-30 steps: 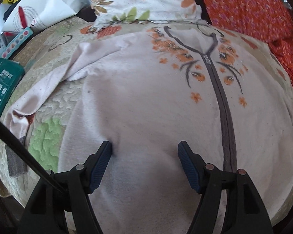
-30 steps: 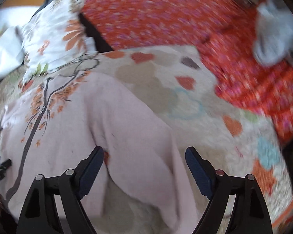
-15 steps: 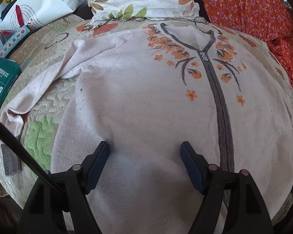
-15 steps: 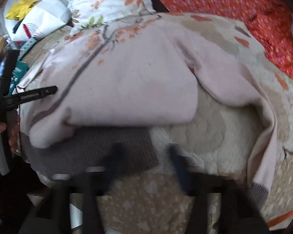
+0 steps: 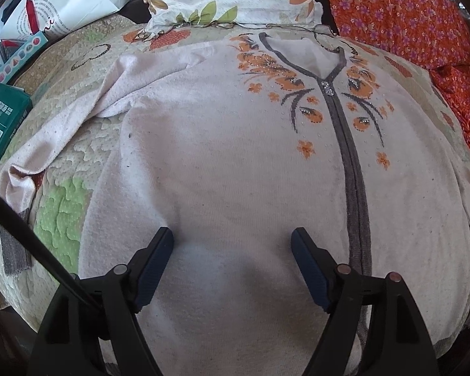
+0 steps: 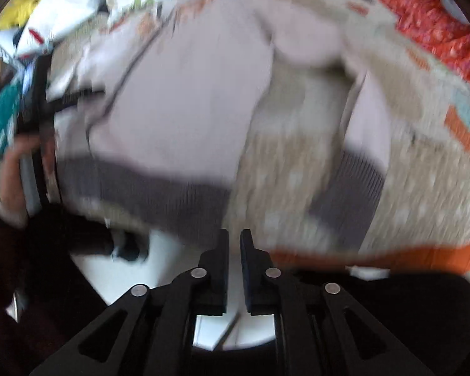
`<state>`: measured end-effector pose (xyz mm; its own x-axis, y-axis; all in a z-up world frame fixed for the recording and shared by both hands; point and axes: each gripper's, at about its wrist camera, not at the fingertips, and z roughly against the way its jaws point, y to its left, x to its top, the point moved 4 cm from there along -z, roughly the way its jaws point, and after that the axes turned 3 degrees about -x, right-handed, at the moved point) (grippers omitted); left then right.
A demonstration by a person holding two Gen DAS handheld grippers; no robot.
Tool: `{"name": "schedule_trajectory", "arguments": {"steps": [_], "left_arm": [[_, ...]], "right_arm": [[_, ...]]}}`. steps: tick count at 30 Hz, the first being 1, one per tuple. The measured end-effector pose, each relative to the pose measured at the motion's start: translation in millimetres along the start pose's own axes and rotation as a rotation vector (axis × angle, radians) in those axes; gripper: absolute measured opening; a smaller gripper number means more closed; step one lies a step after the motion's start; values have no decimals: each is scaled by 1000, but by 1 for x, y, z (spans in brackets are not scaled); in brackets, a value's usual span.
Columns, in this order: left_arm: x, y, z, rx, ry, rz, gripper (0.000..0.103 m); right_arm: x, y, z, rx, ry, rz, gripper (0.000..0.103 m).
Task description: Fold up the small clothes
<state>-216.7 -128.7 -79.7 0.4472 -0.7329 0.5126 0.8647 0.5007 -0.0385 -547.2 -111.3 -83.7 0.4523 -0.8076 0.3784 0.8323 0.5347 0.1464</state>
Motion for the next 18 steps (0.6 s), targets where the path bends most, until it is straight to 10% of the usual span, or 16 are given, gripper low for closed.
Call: {"name": "schedule_trajectory", "arguments": {"steps": [4,10,18], "left_arm": [[-4,-4,-2,17,-7,-19,82],[-6,-3,-4,22,-19,-21,91],[-4,-2,-10,38,-18,0,102]], "right_arm": [[73,6,8,-25,-165,5,35],[165,28,-32,-3,-198,43,37],[177,36,-80,-56,-247,82,48]]}}
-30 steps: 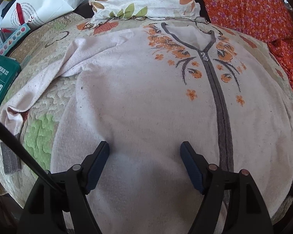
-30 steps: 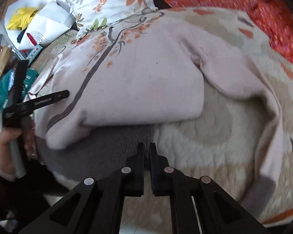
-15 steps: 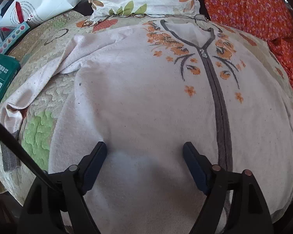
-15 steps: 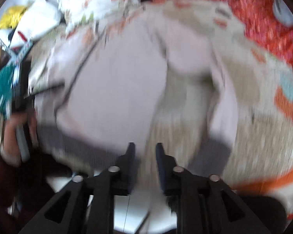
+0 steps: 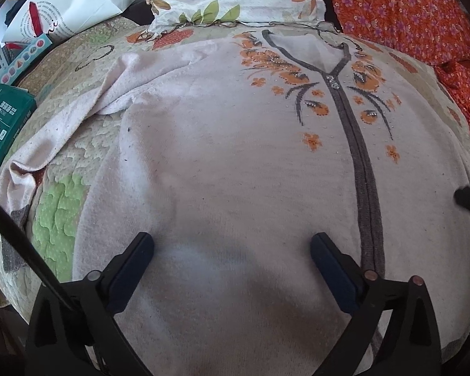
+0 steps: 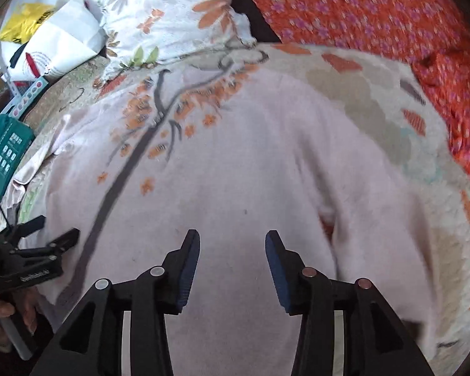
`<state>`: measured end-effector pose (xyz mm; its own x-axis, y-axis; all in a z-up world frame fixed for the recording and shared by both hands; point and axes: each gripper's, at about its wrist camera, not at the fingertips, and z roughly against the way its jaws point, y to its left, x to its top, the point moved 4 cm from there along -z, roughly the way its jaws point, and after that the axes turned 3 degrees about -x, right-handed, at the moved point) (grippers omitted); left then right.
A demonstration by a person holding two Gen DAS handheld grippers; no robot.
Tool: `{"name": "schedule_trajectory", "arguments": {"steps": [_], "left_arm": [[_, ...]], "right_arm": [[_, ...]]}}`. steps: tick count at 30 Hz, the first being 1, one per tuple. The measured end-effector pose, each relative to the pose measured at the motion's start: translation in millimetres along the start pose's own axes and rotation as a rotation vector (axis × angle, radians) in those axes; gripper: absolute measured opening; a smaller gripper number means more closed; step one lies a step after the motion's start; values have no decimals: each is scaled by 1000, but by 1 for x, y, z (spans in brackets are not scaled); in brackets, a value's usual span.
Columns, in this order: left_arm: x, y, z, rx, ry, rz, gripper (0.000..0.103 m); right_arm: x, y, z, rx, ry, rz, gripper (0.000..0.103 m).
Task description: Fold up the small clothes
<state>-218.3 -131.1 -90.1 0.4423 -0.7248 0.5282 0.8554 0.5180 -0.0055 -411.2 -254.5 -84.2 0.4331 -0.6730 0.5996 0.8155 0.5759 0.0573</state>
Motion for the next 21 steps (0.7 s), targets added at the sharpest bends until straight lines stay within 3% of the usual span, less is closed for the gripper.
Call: {"name": "schedule_trajectory", "arguments": {"steps": [6,12,21], "left_arm": [[1,0,-2,3,5,9,103],[2,0,-2,4,0,8,103],[0,-1,-2,11,-13,5,103]], "right_arm": [[-1,5,-11,-9,-4,39,48],[-4,14,-17,-30,-9,84,54],[-5,15,-19,-33,-13,74,59]]}}
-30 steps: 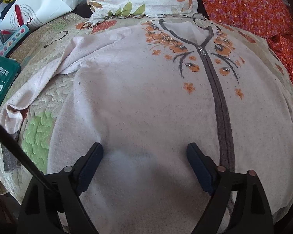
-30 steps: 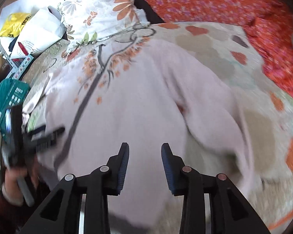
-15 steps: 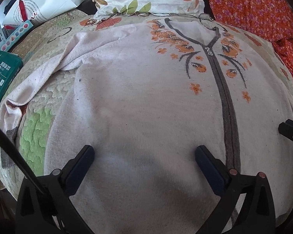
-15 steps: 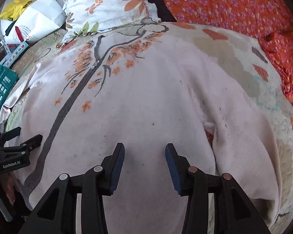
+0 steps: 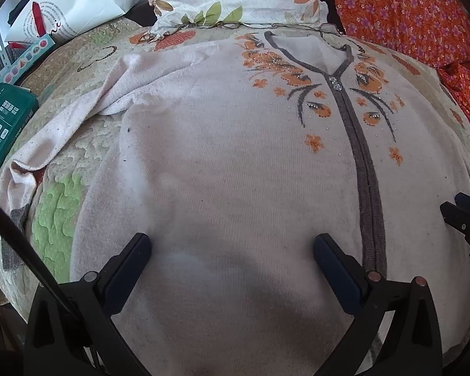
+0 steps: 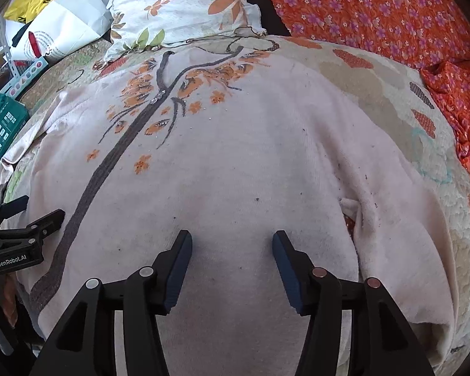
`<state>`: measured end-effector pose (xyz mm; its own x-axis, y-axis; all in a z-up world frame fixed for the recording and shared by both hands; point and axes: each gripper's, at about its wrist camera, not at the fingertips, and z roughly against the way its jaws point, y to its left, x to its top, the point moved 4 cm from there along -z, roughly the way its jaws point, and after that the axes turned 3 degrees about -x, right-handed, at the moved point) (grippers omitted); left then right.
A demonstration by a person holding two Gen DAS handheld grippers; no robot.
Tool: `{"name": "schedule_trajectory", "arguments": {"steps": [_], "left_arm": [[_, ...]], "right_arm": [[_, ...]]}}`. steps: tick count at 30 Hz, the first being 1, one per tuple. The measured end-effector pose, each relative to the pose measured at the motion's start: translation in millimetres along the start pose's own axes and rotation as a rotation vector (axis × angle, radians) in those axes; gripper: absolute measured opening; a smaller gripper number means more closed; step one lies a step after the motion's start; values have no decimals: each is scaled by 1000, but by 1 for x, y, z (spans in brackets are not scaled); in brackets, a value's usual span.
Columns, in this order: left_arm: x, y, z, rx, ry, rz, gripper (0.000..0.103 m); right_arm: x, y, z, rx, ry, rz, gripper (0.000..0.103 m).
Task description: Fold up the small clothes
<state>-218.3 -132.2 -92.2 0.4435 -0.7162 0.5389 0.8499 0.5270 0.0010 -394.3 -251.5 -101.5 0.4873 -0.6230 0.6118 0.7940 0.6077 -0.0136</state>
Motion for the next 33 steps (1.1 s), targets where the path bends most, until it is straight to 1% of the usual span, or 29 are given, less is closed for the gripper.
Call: {"name": "schedule_trajectory", "arguments": {"steps": [20,33], "left_arm": [[-1,0,0,0,-2,-1,103],[-2,0,0,1,-2,-2,103]], "right_arm": [[-3,2,0,-30,-14,9,65],[-3,1,-1,-36,-16,13,67]]}}
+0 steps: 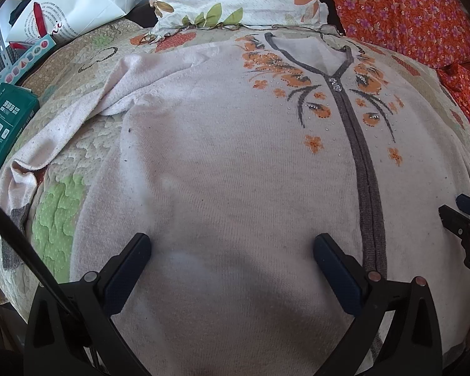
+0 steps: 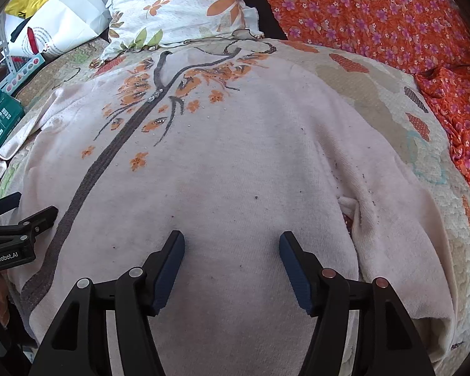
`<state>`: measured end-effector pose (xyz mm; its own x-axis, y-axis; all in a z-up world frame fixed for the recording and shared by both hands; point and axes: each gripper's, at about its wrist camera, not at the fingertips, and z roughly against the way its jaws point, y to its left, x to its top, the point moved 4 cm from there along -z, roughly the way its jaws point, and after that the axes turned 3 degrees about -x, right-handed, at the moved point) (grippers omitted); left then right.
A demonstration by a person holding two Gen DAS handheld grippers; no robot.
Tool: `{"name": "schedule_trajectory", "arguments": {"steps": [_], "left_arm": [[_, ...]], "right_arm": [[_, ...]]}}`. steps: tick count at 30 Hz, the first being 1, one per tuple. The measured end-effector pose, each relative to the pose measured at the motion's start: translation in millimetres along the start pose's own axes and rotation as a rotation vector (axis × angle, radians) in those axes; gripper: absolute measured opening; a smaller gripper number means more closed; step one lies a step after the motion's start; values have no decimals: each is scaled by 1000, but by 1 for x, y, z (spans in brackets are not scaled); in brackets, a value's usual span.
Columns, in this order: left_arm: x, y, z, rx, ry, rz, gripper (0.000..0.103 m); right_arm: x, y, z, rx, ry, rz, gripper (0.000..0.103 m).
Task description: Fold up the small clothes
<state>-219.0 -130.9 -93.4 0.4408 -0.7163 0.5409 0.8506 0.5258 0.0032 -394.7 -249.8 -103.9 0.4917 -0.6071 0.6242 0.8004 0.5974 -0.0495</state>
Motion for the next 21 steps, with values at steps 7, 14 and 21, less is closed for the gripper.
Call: {"name": "schedule_trajectory", "arguments": {"steps": [7,14,21], "left_arm": [[0,1,1,6,1,3,103],[1,1,1,13,-9,-4,103],[0,1,1,9,-32,-5,103]], "right_arm": [[0,-2,-1,-3,0,1,69],[0,-3,-2,2,0,-12,73],[-2,-2,-2,-13,-24,-22,79]]}}
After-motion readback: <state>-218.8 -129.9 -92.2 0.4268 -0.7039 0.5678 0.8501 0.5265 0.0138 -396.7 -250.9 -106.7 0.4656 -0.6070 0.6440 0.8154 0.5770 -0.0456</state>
